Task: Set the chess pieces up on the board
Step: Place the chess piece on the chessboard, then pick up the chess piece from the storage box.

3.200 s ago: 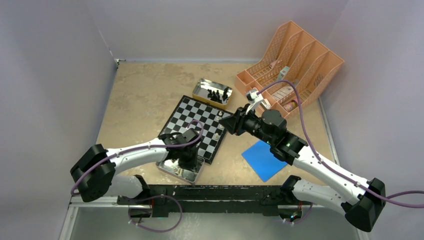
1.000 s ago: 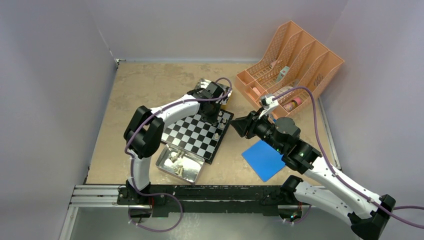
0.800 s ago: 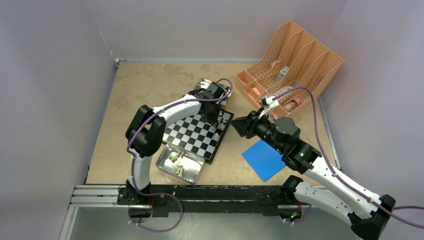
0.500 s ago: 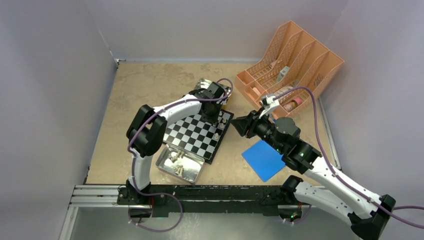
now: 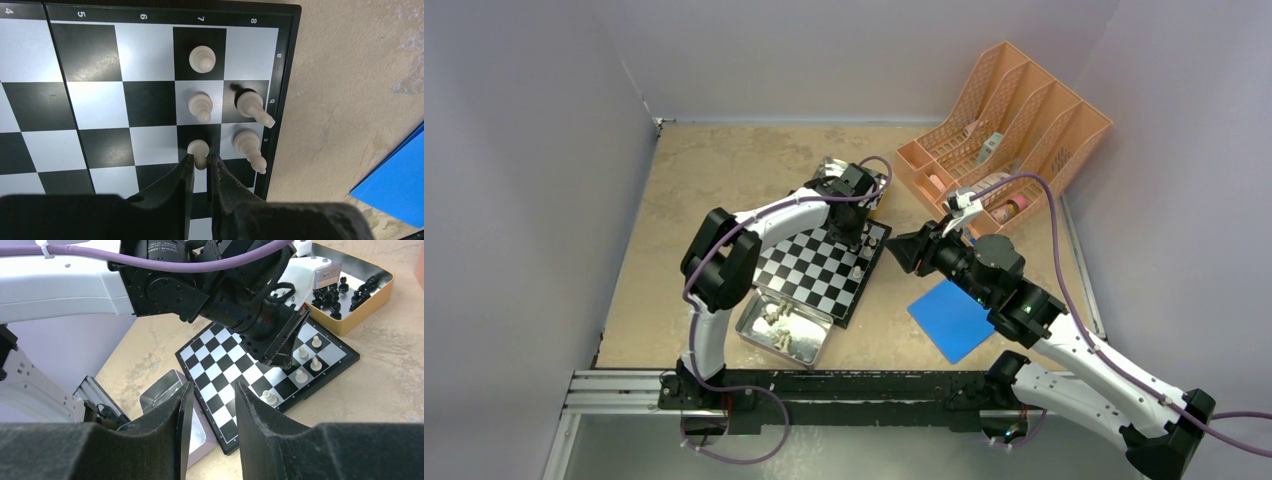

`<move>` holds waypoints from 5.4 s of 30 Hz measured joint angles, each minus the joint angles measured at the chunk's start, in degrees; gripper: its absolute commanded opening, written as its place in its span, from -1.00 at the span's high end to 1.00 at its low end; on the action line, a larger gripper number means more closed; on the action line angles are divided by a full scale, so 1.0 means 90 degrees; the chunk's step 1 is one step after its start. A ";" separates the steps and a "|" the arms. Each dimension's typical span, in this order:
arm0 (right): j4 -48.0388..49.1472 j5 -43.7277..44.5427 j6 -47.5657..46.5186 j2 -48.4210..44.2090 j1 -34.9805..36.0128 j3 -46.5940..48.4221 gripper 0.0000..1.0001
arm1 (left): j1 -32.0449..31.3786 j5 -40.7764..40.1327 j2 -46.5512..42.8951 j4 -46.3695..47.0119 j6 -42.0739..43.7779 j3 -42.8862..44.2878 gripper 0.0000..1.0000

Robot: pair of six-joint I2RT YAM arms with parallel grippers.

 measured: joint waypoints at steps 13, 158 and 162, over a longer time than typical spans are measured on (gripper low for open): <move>0.0000 0.0000 -0.0015 0.0000 0.0000 0.0000 0.21 | 0.0000 0.0015 0.0049 -0.0044 0.0012 0.0085 0.59; 0.1377 0.0328 -0.5972 0.6815 0.3427 0.2968 0.87 | 0.0000 -0.0670 -1.1006 -0.0903 -0.0916 -0.2829 -0.12; 0.1877 -0.0187 -0.5013 0.6176 0.3106 0.2419 0.85 | 0.0000 -0.0668 -1.0999 -0.0862 -0.0869 -0.2956 -0.11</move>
